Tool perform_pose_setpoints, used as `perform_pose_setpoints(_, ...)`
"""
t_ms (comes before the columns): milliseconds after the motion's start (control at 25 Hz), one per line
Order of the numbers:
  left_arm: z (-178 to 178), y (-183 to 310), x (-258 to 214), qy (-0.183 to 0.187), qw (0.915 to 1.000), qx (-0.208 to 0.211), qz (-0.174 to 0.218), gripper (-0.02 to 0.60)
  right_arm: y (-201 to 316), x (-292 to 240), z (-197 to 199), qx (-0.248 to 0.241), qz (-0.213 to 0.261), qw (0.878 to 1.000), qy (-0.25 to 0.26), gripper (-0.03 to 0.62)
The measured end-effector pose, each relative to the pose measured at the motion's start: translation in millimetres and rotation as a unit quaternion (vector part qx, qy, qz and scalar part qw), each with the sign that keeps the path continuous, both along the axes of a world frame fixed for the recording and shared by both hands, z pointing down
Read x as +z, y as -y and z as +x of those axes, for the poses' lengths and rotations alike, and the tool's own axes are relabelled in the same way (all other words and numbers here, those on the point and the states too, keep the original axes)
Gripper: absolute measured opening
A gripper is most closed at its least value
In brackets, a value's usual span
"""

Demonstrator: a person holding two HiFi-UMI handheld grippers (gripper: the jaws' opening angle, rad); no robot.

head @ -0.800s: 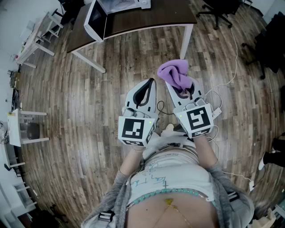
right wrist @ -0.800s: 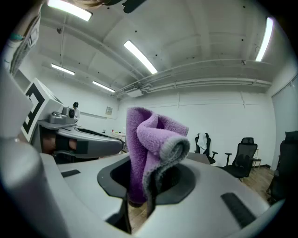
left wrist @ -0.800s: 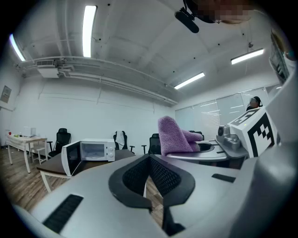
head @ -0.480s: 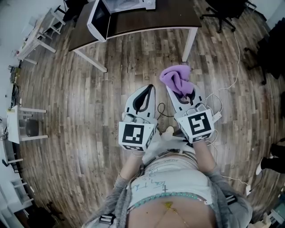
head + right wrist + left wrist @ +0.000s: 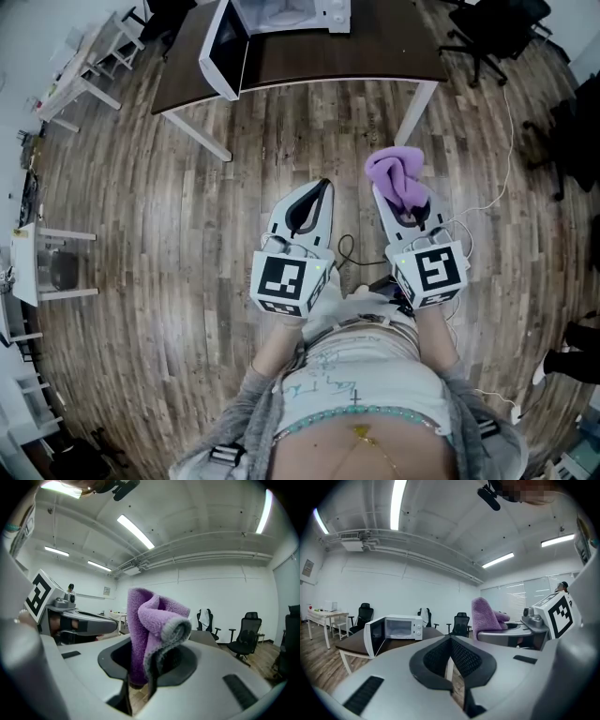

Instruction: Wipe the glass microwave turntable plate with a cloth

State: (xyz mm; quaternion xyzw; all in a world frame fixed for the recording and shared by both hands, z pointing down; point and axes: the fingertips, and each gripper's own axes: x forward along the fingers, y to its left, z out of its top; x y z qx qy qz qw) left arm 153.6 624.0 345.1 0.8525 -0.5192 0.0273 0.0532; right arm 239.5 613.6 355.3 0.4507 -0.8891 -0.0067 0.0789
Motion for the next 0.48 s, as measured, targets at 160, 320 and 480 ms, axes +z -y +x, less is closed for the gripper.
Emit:
perform_pose_setpoints(160, -10.8, 41.0, -4.8, -0.005, 0.9997, 0.022, 0.008, -0.002, 39.9, -3.1, -28.5, -0.002, 0.013, 1.0, -0.019, 0.107)
perform_pose_setpoints(320, -27.6, 73.4, -6.5, -0.008, 0.9992, 0.037, 0.008, -0.002, 74.2, -7.3, -53.3, 0.005, 0.024, 0.999, -0.026, 0.107)
perform_pose_setpoints(480, -54.5, 92.2, -5.1, -0.003, 0.9991, 0.042, 0.006, -0.002, 92.1, -1.6, -81.6, 0.009, 0.006, 1.0, -0.025, 0.107)
